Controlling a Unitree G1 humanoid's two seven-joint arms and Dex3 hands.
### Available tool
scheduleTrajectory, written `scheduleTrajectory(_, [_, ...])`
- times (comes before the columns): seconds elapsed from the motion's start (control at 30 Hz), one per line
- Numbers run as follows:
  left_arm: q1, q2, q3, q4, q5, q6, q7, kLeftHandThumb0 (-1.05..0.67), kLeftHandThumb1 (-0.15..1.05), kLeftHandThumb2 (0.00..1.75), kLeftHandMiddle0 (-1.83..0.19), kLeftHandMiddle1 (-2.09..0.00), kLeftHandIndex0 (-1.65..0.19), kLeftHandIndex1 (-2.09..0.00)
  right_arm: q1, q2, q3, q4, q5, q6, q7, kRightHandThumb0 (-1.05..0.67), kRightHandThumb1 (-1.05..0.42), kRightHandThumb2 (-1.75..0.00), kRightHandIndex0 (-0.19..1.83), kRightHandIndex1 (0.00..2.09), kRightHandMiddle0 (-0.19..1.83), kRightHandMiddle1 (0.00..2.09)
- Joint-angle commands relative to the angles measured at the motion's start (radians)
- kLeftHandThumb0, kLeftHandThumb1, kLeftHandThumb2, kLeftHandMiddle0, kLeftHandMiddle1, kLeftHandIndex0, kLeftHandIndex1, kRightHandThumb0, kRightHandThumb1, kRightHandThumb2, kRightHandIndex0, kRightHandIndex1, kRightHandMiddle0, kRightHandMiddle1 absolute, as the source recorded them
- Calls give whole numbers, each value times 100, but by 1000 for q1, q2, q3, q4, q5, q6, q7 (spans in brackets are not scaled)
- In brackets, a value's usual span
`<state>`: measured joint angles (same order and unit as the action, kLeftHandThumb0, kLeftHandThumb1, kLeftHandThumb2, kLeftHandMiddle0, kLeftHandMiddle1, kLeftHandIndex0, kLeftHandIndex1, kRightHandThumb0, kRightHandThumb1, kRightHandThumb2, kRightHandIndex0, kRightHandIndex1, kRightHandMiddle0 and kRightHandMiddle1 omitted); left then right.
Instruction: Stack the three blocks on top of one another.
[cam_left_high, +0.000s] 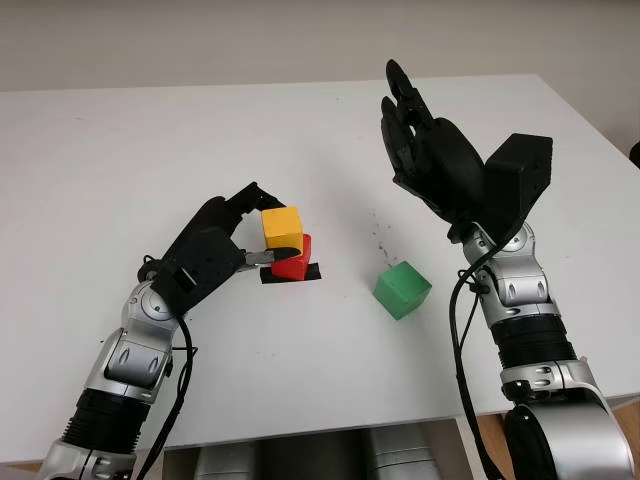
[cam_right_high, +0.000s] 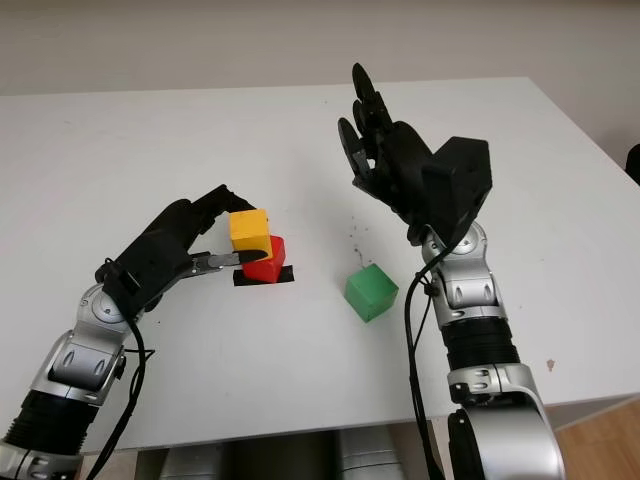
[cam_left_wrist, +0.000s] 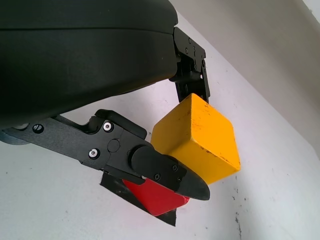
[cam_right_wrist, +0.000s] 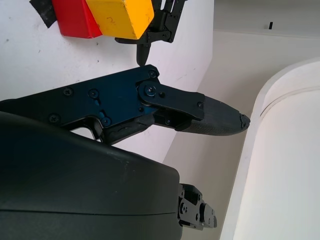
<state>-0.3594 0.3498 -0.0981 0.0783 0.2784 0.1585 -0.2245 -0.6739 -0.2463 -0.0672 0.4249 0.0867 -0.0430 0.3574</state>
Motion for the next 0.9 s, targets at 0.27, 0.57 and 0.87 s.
scheduleTrajectory(0.27, [-4, -13, -15, -2, -2, 17, 2, -50, 100, 5, -7, -5, -33, -150, 10, 8, -3, -12, 9, -8, -11, -72, -105, -64, -18, 5, -18, 5])
scheduleTrajectory(0.57, [-1, 10, -21, -26, -11, 34, -63, -62, 100, 5, 17, -5, -18, -18, 16, 4, -1, -23, 9, 4, -6, -75, -105, -65, -19, 5, -19, 4])
scheduleTrajectory(0.87, [7, 25, -14, -61, -26, 18, -105, -76, 97, 5, 19, 0, 12, -2, 17, 8, 0, -26, 7, 10, -17, -73, -105, -63, -17, 6, -17, 6])
